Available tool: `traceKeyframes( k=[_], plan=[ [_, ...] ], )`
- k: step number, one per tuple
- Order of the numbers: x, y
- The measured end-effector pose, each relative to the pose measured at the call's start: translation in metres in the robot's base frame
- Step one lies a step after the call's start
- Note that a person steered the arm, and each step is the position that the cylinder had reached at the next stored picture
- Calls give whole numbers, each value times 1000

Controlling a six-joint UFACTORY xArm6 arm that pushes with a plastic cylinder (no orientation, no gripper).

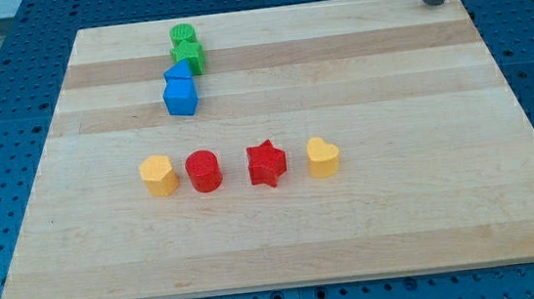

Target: Push the blue cube to the top left

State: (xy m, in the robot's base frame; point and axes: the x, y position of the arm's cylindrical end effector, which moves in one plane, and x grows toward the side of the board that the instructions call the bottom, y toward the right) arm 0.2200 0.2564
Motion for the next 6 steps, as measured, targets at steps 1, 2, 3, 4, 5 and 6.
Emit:
traceKeyframes(
  k=[1, 2, 3, 4, 5, 6],
  plan=[
    [1, 0],
    [28, -4],
    [86, -50],
    [140, -118],
    [165, -169],
    [165, -169]
  ],
)
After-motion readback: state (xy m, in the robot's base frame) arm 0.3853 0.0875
